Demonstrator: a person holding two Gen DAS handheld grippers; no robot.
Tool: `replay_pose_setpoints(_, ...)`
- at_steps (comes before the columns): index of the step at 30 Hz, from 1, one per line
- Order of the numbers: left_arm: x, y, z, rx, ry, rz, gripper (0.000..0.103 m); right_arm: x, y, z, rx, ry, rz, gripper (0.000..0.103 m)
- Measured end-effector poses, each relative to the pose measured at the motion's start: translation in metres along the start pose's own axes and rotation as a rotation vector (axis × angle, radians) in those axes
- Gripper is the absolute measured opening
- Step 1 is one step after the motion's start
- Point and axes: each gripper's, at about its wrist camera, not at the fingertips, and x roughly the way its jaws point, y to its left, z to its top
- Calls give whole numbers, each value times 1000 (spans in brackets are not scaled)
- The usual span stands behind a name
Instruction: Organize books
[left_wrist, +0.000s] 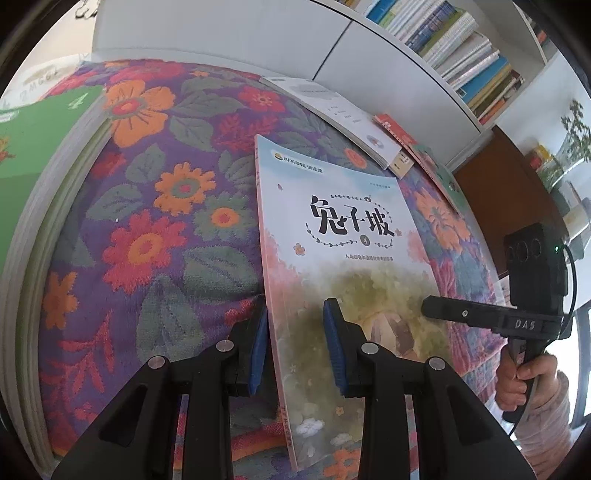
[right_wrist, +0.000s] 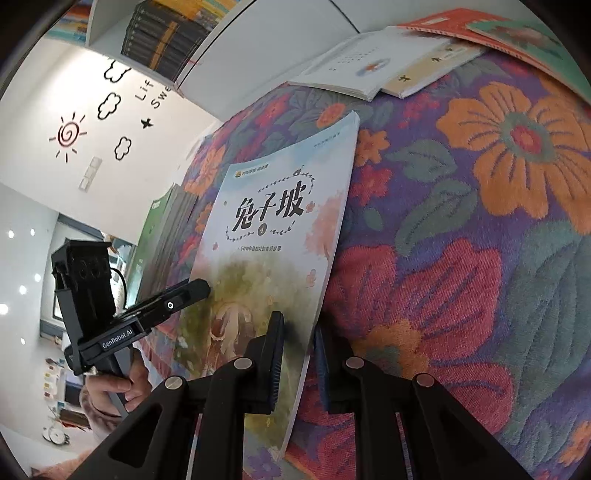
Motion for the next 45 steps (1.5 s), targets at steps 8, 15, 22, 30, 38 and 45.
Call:
replay_pose_setpoints(8, -13, -13, -4, 24, 48, 60, 30, -4, 42, -15, -150, -63, -126, 20)
replay_pose_setpoints(15, -35, -6, -4, 1, 34, 3, 30, -16, 81, -32, -291, -85, -121, 19)
replay_pose_setpoints(22, -62, -3, -4, 8, 6, -32, 30, -16, 106, -40, -346, -108, -108, 19)
replay_pose_setpoints(30, -93, 7, 6, 20, -43, -50, 30, -10, 121, -42, -394, -125, -135, 19)
replay_pose_setpoints(38, -140, 36, 31, 9, -116, -100, 30, -7, 157, -24, -422, -175, -108, 19)
replay_pose_setpoints(45, -181, 72, 46, 2, -180, -91, 30, 18, 200, -7, -450, -173, -72, 19)
